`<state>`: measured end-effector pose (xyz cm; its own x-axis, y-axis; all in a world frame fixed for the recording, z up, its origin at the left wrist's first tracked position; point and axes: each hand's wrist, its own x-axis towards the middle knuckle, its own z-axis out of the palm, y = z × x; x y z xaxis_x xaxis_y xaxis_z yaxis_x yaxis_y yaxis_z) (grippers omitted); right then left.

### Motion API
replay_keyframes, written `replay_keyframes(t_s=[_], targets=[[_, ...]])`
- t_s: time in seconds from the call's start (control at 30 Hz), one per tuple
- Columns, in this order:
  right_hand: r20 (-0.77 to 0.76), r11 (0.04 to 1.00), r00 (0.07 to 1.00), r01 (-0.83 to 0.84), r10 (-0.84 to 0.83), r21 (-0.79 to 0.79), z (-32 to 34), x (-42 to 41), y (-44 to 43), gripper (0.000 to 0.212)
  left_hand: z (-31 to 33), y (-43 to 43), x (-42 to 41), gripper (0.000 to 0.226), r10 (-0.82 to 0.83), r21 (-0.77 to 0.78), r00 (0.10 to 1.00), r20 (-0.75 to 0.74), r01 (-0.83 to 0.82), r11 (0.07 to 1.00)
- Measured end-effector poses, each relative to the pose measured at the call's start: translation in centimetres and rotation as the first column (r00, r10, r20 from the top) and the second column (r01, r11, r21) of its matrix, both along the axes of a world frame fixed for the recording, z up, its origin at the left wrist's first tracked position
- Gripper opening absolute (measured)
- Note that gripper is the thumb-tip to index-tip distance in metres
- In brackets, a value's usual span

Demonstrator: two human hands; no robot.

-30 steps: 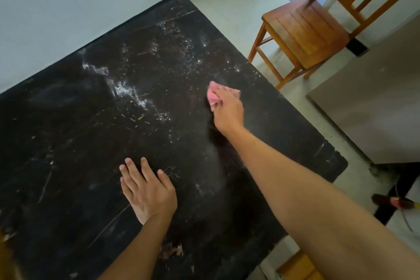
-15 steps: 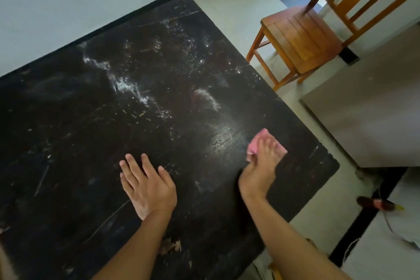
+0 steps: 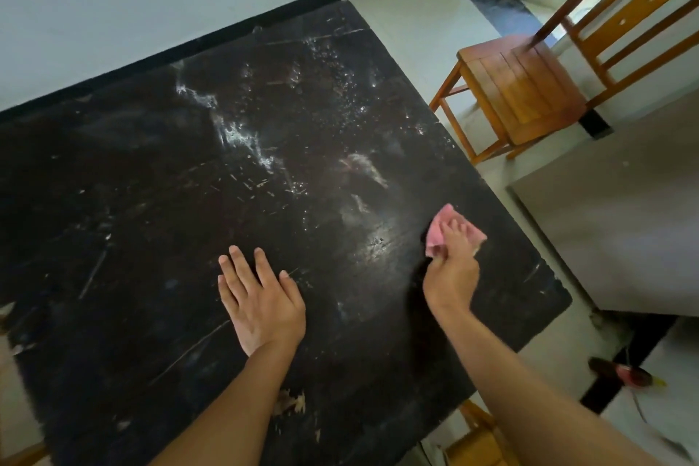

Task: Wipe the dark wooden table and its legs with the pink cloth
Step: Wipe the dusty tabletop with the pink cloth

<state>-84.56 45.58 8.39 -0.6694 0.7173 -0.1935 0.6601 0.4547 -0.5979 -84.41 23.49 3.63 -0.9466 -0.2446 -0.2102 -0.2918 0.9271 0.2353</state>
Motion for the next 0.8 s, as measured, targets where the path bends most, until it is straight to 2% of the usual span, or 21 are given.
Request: replay_keyframes(t_s=[0.1, 0.17, 0.23, 0.3, 0.37, 0.43, 0.47, 0.53, 0.57, 0.63, 0.67, 0.7, 0.8], targets=[[-0.135, 0.960, 0.967, -0.236, 0.216, -0.149, -1.1, -2.6, -5.0, 0.037, -0.1, 0.0, -0.3, 0.055, -0.006, 0.004, 1.000, -0.018, 0.006, 1.000], [-0.233, 0.827, 0.867, -0.493, 0.440, -0.272, -0.4, -6.8, -5.7, 0.032, -0.2, -0.1, -0.3, 0.054, -0.003, 0.000, 1.000, -0.028, 0.003, 1.000], [-0.257, 0.783, 0.798, -0.594, 0.545, -0.186, 1.2, -8.7, -3.7, 0.031, -0.4, -0.4, -0.1, 0.053, -0.006, -0.005, 0.999, -0.033, 0.005, 1.000], [-0.255, 0.710, 0.683, -0.703, 0.685, 0.025, 2.9, -7.2, -0.4, 0.035, -0.3, -0.4, 0.0, 0.054, -0.007, -0.004, 1.000, -0.027, 0.007, 1.000], [-0.213, 0.489, 0.449, -0.847, 0.868, 0.208, 4.2, -3.3, 2.6, 0.039, -0.2, -0.3, -0.2, 0.055, 0.003, -0.006, 1.000, -0.020, -0.003, 1.000], [-0.002, 0.206, 0.213, -0.938, 0.977, 0.279, 2.9, 1.7, 4.7, 0.041, -0.2, -0.2, -0.3, 0.055, 0.014, -0.001, 1.000, -0.024, -0.014, 1.000], [0.110, 0.050, 0.085, -0.956, 0.990, 0.290, 1.9, 4.0, 5.5, 0.039, -0.2, -0.2, -0.3, 0.054, 0.018, 0.001, 0.999, -0.036, -0.018, 1.000], [0.173, -0.192, -0.146, -0.936, 0.974, 0.293, -0.4, 6.5, 6.9, 0.030, -0.1, -0.1, -0.3, 0.054, 0.023, -0.001, 0.998, -0.056, -0.023, 1.000], [0.147, -0.265, -0.231, -0.918, 0.962, 0.294, -1.0, 6.2, 7.5, 0.026, 0.0, -0.1, -0.2, 0.054, 0.028, -0.003, 0.998, -0.058, -0.028, 1.000], [0.093, -0.336, -0.324, -0.874, 0.941, 0.351, -2.3, 2.7, 8.0, 0.023, 0.0, 0.1, -0.3, 0.053, 0.046, -0.008, 0.997, -0.061, -0.046, 0.999], [0.079, -0.314, -0.307, -0.874, 0.948, 0.371, -3.0, 0.2, 7.7, 0.025, -0.1, 0.1, -0.3, 0.052, 0.054, -0.014, 0.996, -0.067, -0.055, 0.998], [0.058, -0.222, -0.216, -0.899, 0.975, 0.378, -3.6, -2.8, 7.1, 0.026, -0.1, 0.0, -0.3, 0.051, 0.060, -0.023, 0.996, -0.073, -0.062, 0.998], [0.013, 0.226, 0.245, -0.915, 0.970, 0.334, -3.0, -12.3, 4.3, 0.024, -0.2, 0.0, 0.0, 0.050, 0.081, -0.033, 0.993, -0.087, -0.084, 0.996]])
